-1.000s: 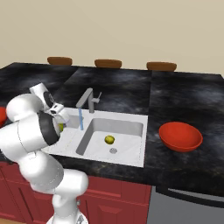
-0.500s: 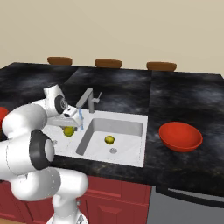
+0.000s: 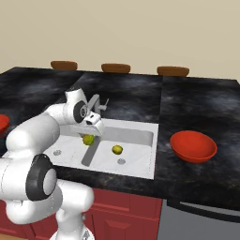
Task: Pick the pears from the sink and place them in one bowl. Place the mushroom in the other bowl. Then turn off the sink faucet.
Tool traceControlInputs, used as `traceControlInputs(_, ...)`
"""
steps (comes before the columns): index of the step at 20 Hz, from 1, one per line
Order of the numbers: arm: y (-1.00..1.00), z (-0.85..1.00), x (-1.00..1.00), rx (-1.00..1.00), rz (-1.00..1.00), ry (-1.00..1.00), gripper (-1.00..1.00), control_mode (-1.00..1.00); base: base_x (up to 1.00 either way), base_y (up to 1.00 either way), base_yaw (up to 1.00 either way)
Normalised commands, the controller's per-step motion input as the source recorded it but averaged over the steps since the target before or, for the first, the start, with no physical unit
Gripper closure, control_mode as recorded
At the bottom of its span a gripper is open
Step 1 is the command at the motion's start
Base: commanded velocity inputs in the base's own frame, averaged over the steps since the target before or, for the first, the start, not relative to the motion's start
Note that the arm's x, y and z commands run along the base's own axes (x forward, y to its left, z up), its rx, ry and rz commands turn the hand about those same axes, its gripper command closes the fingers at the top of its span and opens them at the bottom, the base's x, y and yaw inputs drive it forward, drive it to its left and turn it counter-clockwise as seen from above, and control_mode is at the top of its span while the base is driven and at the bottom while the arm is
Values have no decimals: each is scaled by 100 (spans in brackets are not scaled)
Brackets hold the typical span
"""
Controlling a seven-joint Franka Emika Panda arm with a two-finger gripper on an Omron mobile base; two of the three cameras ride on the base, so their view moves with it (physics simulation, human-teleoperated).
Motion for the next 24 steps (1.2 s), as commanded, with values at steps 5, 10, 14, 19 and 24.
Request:
traceControlInputs(5, -73, 24, 0, 5, -5, 4, 100, -100, 0, 0, 0)
traceControlInputs(10, -76, 24, 0, 5, -7, 2, 100, -100, 0, 0, 0)
traceControlInputs(14, -79, 27, 0, 5, -6, 2, 100, -100, 0, 0, 0)
traceControlInputs(19, -79, 25, 0, 6, -6, 1, 100, -100, 0, 0, 0)
traceControlInputs(24, -77, 26, 0, 6, -6, 1, 100, -100, 0, 0, 0)
